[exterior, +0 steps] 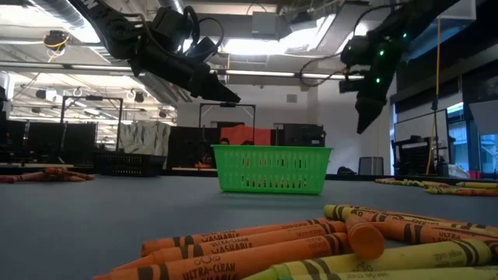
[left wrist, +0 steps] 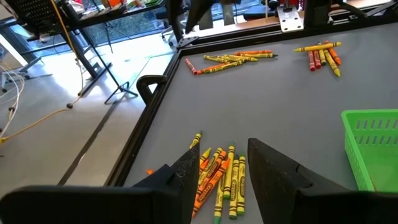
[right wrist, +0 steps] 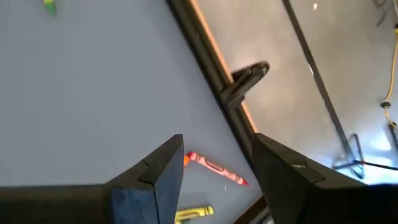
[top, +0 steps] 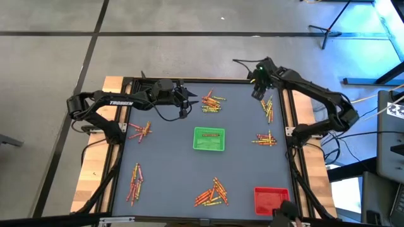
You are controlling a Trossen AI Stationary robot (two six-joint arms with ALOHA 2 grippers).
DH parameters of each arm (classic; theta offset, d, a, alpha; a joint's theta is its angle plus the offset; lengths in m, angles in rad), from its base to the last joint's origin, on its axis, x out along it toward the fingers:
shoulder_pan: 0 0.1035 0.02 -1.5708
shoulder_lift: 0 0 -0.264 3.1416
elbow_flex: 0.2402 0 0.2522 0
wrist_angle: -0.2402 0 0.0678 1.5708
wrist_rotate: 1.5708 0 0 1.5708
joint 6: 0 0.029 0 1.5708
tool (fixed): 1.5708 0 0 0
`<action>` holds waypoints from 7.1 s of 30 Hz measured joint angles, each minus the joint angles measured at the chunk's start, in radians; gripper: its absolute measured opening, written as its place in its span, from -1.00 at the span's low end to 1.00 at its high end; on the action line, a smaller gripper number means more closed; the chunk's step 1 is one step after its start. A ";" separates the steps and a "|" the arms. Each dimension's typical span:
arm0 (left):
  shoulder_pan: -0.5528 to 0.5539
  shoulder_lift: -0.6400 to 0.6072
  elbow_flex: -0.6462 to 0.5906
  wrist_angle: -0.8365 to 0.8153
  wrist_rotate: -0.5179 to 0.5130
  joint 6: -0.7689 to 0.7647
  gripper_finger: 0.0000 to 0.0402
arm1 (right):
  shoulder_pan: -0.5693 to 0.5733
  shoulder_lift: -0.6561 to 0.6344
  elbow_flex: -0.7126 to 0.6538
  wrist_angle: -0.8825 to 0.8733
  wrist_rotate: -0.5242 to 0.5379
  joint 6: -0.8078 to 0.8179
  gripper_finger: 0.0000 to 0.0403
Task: Sort crayons
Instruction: Put the green crayon into the black bin
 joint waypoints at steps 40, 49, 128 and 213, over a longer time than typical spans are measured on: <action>0.000 -0.001 0.000 -0.001 0.003 0.001 -0.41 | -0.048 0.586 0.322 -0.347 0.267 -0.252 -0.26; 0.000 -0.001 0.000 -0.001 0.007 0.001 -0.41 | -0.052 0.636 0.321 -0.366 0.291 -0.307 -0.26; 0.000 0.000 0.000 0.010 0.008 0.000 -0.41 | -0.060 0.493 0.120 -0.309 -0.065 0.524 -0.26; 0.000 0.000 0.000 0.021 0.011 -0.001 -0.41 | -0.045 0.419 0.035 -0.273 0.006 0.688 -0.26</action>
